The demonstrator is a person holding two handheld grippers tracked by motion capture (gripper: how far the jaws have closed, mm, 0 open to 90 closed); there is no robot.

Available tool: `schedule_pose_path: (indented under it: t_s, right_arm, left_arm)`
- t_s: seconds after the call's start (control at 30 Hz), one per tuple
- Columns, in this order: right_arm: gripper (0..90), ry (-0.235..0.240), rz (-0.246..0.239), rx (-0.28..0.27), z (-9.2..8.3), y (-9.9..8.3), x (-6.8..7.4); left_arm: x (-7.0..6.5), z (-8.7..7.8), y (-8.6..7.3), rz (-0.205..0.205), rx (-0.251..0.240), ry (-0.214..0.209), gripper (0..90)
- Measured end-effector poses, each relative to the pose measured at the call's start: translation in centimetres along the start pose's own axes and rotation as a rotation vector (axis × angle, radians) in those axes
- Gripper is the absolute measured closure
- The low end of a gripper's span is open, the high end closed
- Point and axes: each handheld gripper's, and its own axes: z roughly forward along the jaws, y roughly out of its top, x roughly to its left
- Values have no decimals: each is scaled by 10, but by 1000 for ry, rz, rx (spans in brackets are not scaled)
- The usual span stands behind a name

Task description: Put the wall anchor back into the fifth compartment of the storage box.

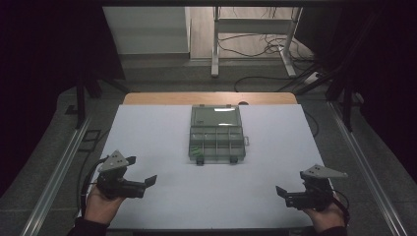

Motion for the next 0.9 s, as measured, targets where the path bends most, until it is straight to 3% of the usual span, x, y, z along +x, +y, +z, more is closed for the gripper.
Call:
schedule_pose_path:
  t_s: [0.5, 0.9]
  right_arm:
    - [1, -1, -2, 4, 0, 0, 0]
    - [1, -1, -1, 4, 0, 0, 0]
  left_arm:
    - [4, -16, -16, -24, -16, 15, 29]
    - [1, -21, -27, -8, 4, 43, 12]
